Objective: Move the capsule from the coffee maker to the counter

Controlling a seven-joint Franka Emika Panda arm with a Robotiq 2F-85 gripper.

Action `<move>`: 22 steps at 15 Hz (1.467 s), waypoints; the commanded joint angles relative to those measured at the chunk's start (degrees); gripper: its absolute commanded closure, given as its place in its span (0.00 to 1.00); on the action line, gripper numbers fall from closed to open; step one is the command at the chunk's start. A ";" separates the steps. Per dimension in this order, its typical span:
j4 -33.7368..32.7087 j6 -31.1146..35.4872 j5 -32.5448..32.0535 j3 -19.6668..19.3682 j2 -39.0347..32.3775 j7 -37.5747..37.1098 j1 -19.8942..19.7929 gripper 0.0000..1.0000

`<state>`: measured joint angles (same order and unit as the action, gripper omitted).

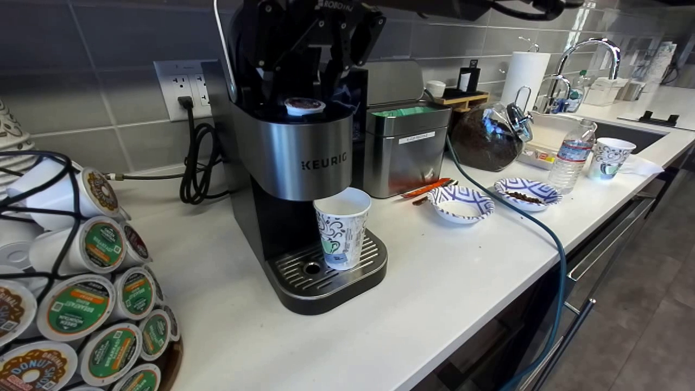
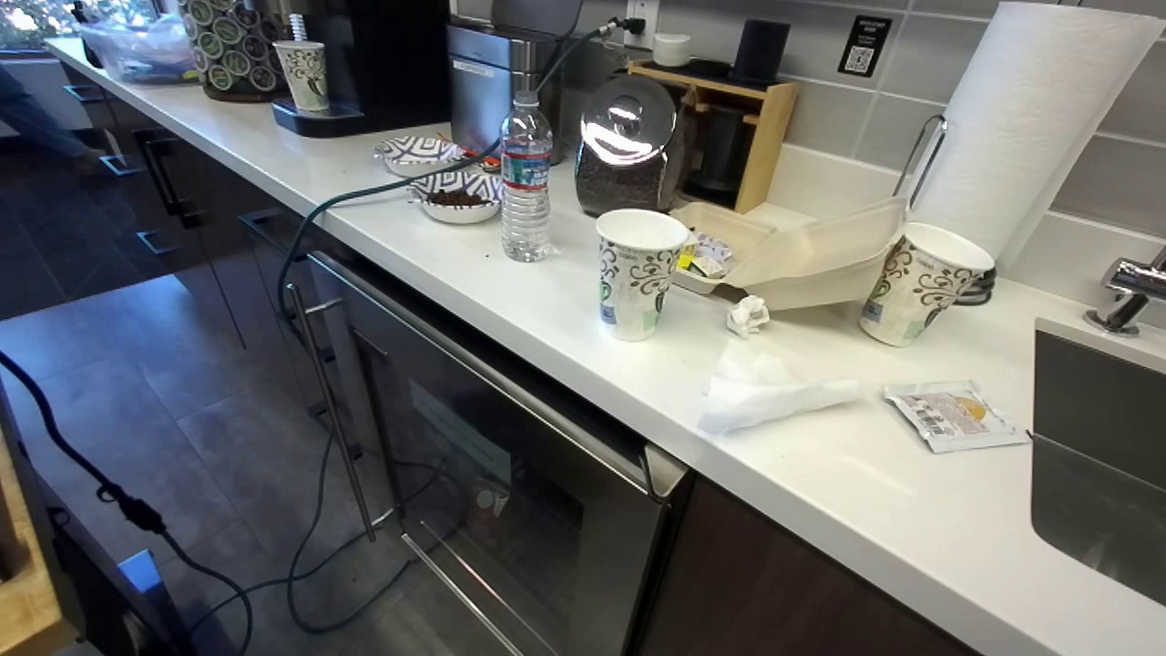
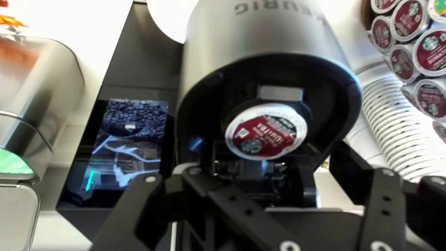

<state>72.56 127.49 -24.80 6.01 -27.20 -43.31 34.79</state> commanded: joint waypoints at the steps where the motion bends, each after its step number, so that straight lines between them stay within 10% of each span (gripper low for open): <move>1: 1.18 -2.51 3.23 1.56 0.72 0.01 -0.02 0.00; 14: 0.25 -3.59 1.84 -1.17 -0.17 -2.23 0.12 0.00; 15: 0.12 -4.01 1.86 -1.35 -0.22 -2.25 0.26 0.25; 22: -0.18 -4.70 3.49 0.08 0.09 -0.35 0.46 0.71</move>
<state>72.23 124.19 -22.61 5.42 -27.20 -44.17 35.30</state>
